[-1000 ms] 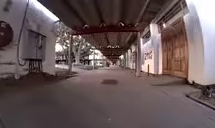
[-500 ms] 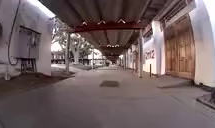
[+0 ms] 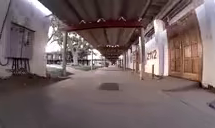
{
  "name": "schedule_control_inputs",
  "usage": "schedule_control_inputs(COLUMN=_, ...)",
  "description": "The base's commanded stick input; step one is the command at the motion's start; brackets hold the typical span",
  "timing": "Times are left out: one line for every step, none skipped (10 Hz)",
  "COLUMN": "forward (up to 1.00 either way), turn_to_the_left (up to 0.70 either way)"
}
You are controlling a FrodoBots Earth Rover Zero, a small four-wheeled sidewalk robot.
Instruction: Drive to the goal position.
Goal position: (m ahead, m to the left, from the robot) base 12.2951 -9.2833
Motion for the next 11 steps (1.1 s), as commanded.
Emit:
schedule_control_inputs(forward=0.7, turn_to_the_left=0.0)
schedule_control_inputs(forward=0.7, turn_to_the_left=0.0)
schedule_control_inputs(forward=0.7, turn_to_the_left=0.0)
schedule_control_inputs(forward=0.7, turn_to_the_left=0.0)
schedule_control_inputs(forward=0.7, turn_to_the_left=0.0)
schedule_control_inputs(forward=0.7, turn_to_the_left=0.0)
schedule_control_inputs(forward=0.7, turn_to_the_left=0.0)
schedule_control_inputs(forward=0.7, turn_to_the_left=0.0)
schedule_control_inputs(forward=0.7, turn_to_the_left=0.0)
schedule_control_inputs(forward=0.7, turn_to_the_left=0.0)
schedule_control_inputs(forward=0.7, turn_to_the_left=0.0)
